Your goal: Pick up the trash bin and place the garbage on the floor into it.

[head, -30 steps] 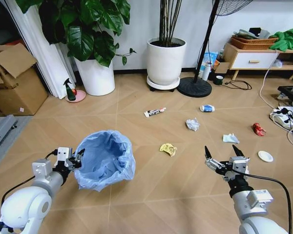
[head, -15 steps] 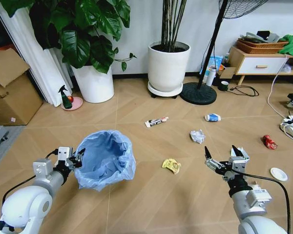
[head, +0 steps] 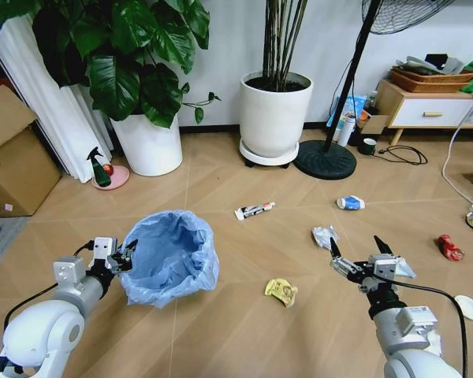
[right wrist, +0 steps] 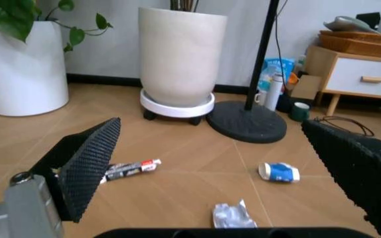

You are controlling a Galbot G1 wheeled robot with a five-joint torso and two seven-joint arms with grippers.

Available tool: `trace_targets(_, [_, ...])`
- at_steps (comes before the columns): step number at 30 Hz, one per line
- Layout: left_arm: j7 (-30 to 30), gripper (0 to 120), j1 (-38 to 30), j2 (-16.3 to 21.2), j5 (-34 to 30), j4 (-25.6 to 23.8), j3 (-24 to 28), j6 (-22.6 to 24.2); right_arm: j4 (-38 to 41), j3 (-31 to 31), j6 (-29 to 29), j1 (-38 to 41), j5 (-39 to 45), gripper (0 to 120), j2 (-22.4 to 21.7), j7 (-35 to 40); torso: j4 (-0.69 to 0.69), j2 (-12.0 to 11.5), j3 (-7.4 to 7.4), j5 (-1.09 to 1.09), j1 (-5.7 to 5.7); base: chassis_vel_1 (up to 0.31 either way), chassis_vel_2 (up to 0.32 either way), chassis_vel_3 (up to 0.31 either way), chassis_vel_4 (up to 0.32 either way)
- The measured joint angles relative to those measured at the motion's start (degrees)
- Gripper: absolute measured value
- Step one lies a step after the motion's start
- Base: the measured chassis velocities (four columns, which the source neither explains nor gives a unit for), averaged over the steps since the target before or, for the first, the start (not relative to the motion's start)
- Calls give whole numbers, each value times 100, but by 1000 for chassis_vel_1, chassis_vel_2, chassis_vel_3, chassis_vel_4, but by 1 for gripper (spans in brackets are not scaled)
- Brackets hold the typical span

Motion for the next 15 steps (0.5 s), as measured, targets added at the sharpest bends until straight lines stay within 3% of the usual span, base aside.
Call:
trace_targets(8, [11, 2, -2, -4, 9, 3, 0, -8, -80, -2, -51, -9, 40, 100, -194, -126, 1, 0, 1, 0, 1, -173, 165, 162, -173])
trace_targets(15, [16, 2, 24, -8, 12, 0, -8, -13, -488, 9, -146, 152, 551, 100, -896, -376, 1, 0, 0, 2, 0, -28, 29, 20, -28])
